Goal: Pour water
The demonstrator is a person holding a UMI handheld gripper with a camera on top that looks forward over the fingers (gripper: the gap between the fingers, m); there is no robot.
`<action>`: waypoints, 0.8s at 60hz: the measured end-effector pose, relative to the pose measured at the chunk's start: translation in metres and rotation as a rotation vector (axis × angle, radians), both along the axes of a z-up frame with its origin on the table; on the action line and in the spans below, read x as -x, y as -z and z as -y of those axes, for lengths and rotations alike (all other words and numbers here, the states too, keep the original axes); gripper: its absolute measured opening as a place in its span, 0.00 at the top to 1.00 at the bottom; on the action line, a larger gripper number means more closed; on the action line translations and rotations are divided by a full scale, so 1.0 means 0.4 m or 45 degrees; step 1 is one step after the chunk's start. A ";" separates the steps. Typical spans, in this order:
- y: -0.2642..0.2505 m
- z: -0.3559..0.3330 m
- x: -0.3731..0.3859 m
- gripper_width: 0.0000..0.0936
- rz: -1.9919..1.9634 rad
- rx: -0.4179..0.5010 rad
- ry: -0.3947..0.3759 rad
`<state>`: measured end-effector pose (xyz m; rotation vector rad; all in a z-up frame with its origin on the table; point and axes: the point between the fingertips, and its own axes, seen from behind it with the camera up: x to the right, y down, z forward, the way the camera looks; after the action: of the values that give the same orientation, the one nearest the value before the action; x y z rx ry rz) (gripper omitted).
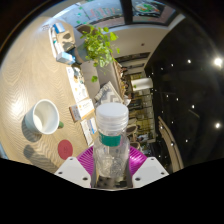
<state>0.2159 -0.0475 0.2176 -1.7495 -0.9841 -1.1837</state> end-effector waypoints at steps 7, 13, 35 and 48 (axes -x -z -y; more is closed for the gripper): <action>-0.004 0.007 -0.036 0.56 -0.383 -0.066 0.068; 0.029 -0.005 -0.075 0.56 -0.709 -0.091 0.113; 0.296 -0.124 -0.104 0.56 -1.527 0.008 0.183; 0.440 -0.162 -0.071 0.55 -1.624 0.111 0.156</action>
<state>0.2442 0.0173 0.0416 -2.1070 -0.1353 0.0721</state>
